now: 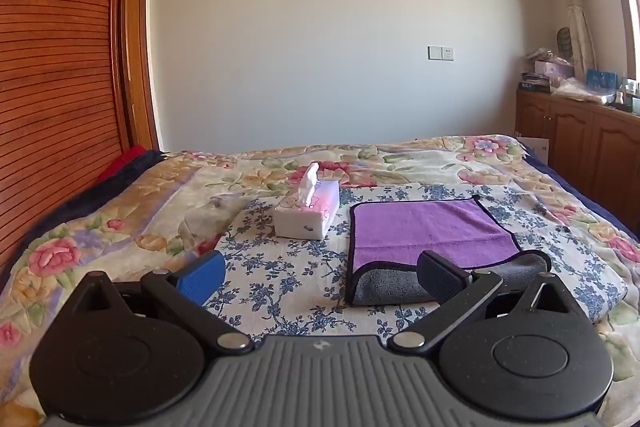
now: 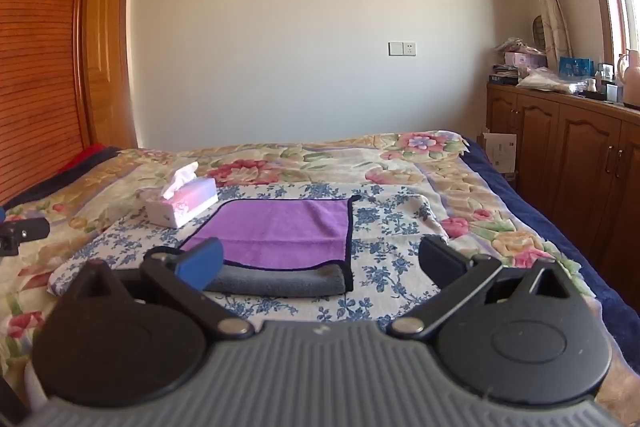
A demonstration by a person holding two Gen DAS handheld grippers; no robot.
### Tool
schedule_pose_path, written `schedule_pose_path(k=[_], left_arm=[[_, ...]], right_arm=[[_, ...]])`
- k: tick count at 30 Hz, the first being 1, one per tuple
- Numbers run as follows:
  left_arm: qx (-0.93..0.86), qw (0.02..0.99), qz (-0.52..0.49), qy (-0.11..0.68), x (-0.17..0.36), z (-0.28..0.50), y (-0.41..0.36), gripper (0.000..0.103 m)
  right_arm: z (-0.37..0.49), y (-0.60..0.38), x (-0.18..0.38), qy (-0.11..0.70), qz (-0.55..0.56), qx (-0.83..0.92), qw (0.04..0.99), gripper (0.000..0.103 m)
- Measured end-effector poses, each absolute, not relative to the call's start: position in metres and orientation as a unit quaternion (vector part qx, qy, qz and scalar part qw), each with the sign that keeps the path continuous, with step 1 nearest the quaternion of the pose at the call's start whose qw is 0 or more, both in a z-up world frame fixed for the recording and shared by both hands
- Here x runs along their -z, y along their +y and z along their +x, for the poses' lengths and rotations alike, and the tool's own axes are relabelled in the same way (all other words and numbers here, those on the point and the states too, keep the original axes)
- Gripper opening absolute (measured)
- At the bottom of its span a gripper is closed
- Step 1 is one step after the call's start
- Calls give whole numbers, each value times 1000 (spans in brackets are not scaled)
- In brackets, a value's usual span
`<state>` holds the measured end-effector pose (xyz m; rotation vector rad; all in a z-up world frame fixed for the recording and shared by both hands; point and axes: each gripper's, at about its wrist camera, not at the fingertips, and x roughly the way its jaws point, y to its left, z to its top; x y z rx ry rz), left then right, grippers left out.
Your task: Fold towel
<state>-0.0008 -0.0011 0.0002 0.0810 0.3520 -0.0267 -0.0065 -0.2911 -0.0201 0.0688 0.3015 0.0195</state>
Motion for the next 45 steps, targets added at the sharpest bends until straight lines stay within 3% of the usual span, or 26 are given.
schedule_pose_path(k=[45], left_arm=[[8, 984, 38, 175, 0, 0, -2, 103]], right_arm=[[-6, -290, 21, 151, 35, -10, 988, 103]])
